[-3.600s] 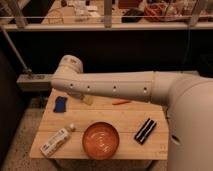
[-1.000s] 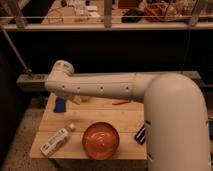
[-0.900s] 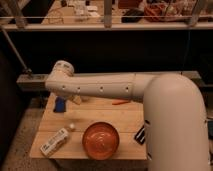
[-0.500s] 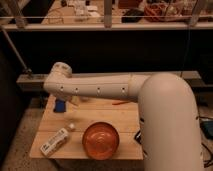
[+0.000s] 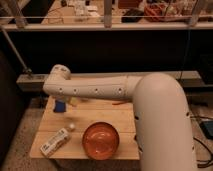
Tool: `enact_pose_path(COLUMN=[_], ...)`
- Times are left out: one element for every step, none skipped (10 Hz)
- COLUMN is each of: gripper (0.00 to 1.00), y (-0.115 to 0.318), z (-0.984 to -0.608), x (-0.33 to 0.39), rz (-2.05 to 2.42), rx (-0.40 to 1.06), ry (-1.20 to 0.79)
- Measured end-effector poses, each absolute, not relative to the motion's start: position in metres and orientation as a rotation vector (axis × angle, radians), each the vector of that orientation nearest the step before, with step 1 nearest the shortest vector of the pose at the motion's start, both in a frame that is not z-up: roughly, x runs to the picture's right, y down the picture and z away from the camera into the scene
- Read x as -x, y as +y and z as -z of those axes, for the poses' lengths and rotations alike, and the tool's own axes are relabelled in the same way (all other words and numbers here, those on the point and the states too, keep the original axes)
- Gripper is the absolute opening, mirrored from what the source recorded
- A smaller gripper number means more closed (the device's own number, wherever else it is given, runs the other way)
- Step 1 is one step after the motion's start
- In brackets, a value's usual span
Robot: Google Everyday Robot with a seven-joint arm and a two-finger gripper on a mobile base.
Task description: Wipe the white sponge on the table
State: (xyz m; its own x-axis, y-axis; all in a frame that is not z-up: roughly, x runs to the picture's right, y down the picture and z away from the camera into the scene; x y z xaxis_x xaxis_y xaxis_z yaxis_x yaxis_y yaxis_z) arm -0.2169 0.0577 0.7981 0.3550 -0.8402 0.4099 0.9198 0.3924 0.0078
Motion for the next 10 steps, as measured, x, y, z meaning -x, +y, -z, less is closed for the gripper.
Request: enact_pose_path(gripper=[0.78,0.80,0.80,0.80,0.80,0.80,0.80,0.80,0.80,0.80], y=[0.059,0.062,0.064,0.065,0.066,0.065,0.067,0.069,0.070,0.070], z=[-0.802,-0.806,-0.810,-0.814,-0.816,-0.818,-0.821,-0.824,-0.827,-0.829], x=[0.220,0.227,0.231,0.233,0.234,0.236,0.241,0.248,0.250,0.250], rz=[1.155,1.161,1.166,1.168,1.171,1.175,1.182,1.191,1.195,1.197], rx=[0.242,0.244,0.245,0.248,0.249,0.250,0.256,0.258,0.262,0.265], ry=[-0.384,-0.395,-0.402,-0.407,-0.409,-0.414,-0.423,-0.431,-0.437,-0.440])
